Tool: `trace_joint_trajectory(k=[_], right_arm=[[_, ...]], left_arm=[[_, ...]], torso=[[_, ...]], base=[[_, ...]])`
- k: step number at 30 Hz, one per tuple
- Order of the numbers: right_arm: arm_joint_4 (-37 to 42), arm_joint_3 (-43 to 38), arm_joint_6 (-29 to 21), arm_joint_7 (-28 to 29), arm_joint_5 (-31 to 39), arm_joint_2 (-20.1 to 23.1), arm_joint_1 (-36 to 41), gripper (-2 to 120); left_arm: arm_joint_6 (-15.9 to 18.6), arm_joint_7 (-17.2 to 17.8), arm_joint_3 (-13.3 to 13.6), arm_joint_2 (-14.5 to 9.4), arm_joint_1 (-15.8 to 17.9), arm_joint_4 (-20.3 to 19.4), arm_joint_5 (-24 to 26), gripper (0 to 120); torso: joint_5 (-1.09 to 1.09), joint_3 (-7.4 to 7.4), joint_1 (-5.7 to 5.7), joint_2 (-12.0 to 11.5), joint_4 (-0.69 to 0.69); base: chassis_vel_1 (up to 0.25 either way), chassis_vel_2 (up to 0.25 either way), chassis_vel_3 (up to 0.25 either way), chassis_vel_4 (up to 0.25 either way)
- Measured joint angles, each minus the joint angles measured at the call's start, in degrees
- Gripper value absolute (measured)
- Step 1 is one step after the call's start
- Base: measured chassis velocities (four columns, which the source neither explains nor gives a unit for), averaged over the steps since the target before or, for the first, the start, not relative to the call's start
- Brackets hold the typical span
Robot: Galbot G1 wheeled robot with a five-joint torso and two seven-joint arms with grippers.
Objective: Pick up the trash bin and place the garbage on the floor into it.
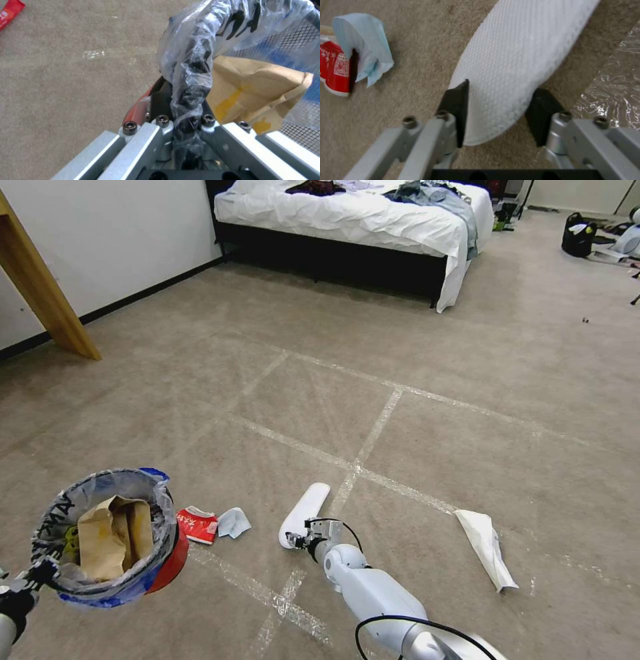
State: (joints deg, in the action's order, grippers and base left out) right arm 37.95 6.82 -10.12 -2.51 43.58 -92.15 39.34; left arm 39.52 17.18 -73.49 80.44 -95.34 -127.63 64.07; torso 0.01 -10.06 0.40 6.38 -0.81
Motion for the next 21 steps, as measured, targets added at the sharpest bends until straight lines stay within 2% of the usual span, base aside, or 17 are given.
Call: trace_joint_trajectory(k=[3,6,8,10,18,21], right_arm=[[-0.18,0.0,0.3,-0.02,-0.37,0.0,0.12,21],[-0.3,-0.01,0.41,-0.06,-0.49,0.0,0.15,16],[-0.87,-0.06,0.76,-0.37,-1.0,0.0,0.16,4],[-0.97,-0.07,0.85,-0.44,-1.1,-0.01,0.16,0],[-0.81,0.05,1.41,-0.59,-1.44,0.02,0.75,0],[1.78,0.34,1.9,-0.23,-0.93,0.03,1.54,0]], left_arm=[[-0.13,-0.02,0.13,0.15,0.01,-0.02,-0.03,1],[-0.2,-0.04,0.13,0.17,-0.03,-0.02,-0.04,1],[-0.33,-0.12,0.11,0.18,-0.2,-0.03,-0.04,1],[-0.35,-0.13,0.09,0.18,-0.22,-0.03,-0.04,1],[-0.4,-0.17,0.04,0.25,-0.26,0.23,-0.11,1],[-0.4,-0.18,0.14,0.24,-0.29,0.31,-0.28,1]], torso=[[0.0,0.0,0.0,0.0,0.0],[0.0,0.0,0.0,0.0,0.0],[0.0,0.0,-0.01,0.0,0.0],[0.0,0.0,-0.01,0.0,0.0],[-0.01,0.0,-0.01,0.0,-0.01],[-0.02,0.0,-0.01,0.0,-0.02]], base=[[0.0,0.0,0.0,0.0],[0.0,0.0,0.0,0.0],[0.0,0.0,0.0,0.0],[0.0,0.0,0.0,0.0],[0.0,0.0,0.0,0.0],[0.0,0.0,0.0,0.0]])
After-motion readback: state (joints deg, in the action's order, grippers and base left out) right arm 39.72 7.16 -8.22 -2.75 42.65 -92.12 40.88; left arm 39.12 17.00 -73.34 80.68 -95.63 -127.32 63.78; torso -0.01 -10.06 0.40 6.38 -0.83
